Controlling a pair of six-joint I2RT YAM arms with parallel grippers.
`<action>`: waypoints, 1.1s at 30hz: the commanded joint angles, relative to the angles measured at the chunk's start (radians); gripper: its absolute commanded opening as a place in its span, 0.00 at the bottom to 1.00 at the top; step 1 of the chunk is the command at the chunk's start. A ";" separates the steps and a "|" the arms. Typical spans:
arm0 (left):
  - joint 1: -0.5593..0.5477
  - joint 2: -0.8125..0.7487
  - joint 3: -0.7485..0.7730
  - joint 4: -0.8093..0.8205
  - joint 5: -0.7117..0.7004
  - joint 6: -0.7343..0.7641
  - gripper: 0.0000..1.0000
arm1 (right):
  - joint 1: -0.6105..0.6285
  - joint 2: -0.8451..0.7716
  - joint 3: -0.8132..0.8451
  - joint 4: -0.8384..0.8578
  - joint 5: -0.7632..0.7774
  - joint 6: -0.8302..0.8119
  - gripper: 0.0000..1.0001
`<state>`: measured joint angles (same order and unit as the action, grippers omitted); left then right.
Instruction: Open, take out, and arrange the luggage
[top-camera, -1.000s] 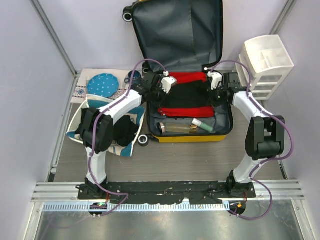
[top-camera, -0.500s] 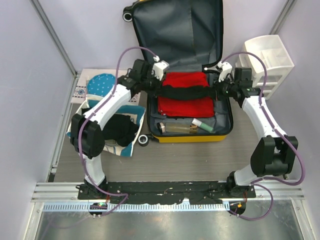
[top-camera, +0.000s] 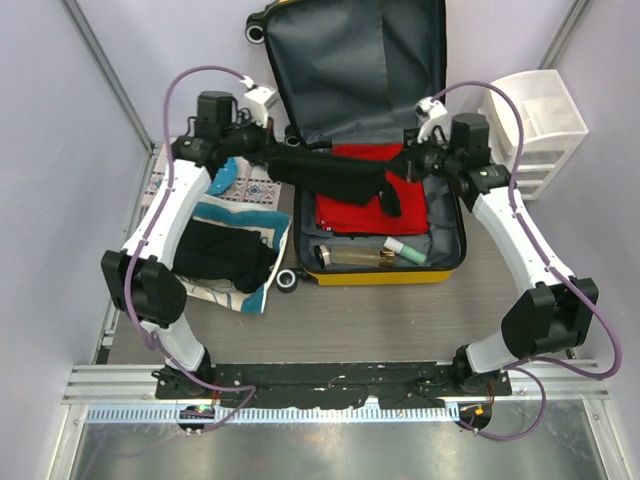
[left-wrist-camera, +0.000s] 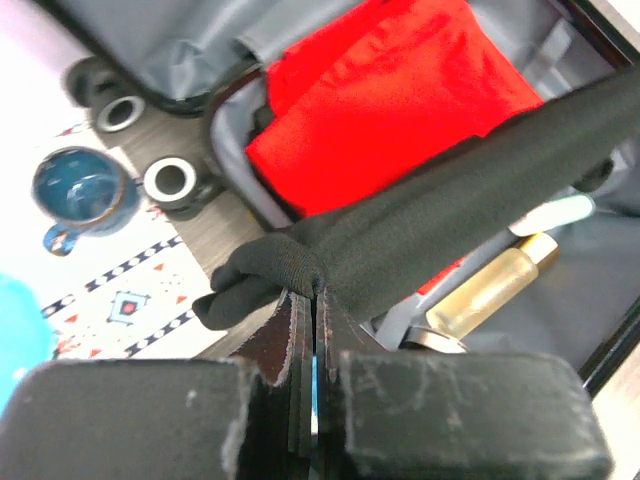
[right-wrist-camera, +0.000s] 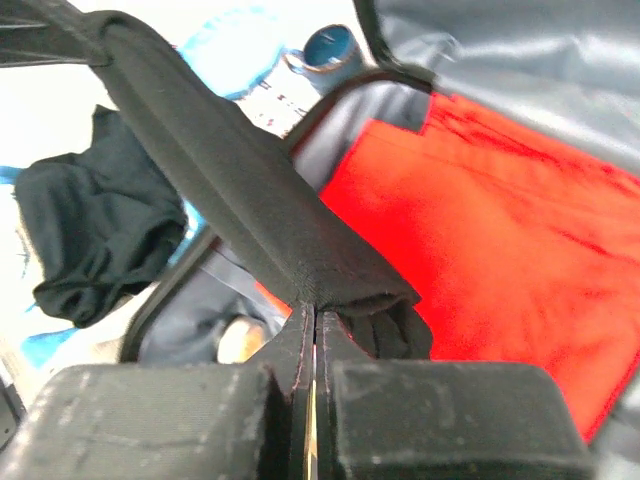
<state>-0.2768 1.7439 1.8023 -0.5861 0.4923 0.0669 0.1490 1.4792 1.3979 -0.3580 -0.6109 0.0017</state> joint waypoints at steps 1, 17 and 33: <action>0.106 -0.110 0.003 -0.044 0.023 0.022 0.00 | 0.138 -0.017 0.088 0.090 0.057 0.073 0.01; 0.536 -0.279 -0.215 -0.080 0.110 0.180 0.00 | 0.609 0.283 0.320 0.254 0.209 0.144 0.01; 0.806 -0.251 -0.466 -0.210 0.204 0.526 0.00 | 0.837 0.481 0.323 0.246 0.175 0.060 0.01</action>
<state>0.4793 1.5154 1.4597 -0.7139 0.6506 0.4175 0.9020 1.9400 1.7603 -0.1459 -0.4061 0.1162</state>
